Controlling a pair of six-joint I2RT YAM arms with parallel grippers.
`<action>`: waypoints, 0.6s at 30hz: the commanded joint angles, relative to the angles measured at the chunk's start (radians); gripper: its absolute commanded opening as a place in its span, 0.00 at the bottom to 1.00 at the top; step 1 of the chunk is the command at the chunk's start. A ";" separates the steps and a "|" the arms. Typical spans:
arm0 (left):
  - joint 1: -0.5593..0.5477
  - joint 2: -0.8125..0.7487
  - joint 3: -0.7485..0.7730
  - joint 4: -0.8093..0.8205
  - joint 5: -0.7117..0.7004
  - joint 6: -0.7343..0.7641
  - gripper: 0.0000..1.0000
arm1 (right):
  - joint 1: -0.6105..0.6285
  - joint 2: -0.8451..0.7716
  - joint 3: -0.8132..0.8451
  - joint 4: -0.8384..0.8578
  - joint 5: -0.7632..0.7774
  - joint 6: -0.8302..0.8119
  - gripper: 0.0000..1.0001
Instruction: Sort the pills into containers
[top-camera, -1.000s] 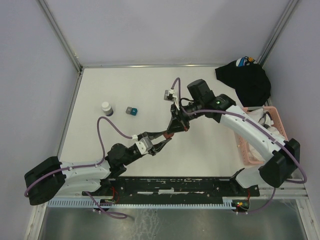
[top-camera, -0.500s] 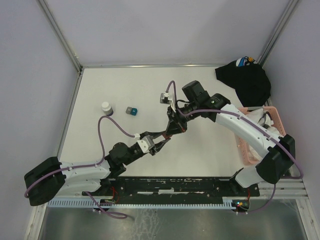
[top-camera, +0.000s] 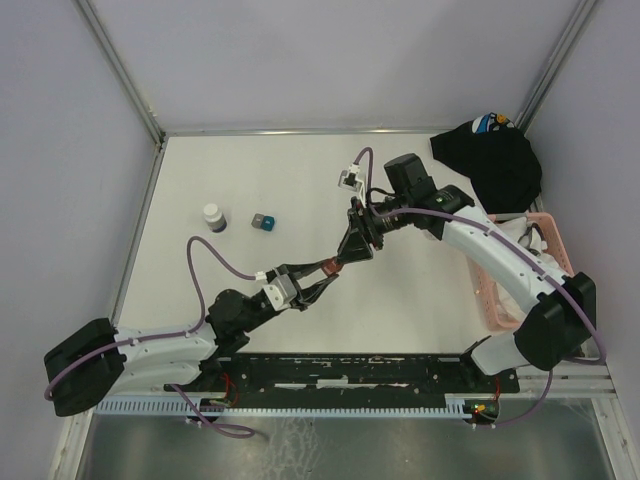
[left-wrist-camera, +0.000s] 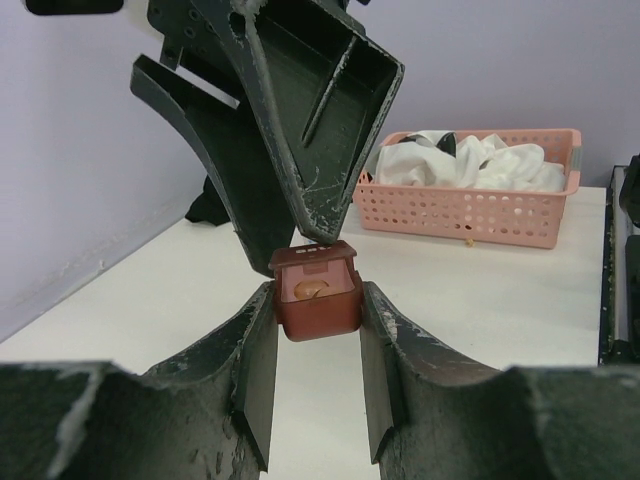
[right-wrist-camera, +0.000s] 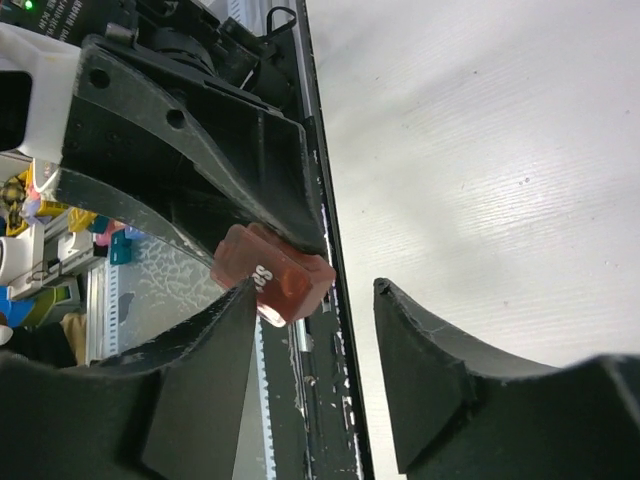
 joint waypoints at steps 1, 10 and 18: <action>0.004 -0.036 -0.003 0.067 0.006 0.016 0.03 | -0.019 -0.004 -0.014 0.086 -0.036 0.082 0.63; 0.003 -0.051 0.011 0.065 -0.007 0.043 0.03 | -0.020 0.039 -0.104 0.351 -0.189 0.365 0.71; 0.004 -0.029 0.032 0.072 -0.015 0.064 0.03 | -0.021 0.061 -0.139 0.453 -0.205 0.492 0.64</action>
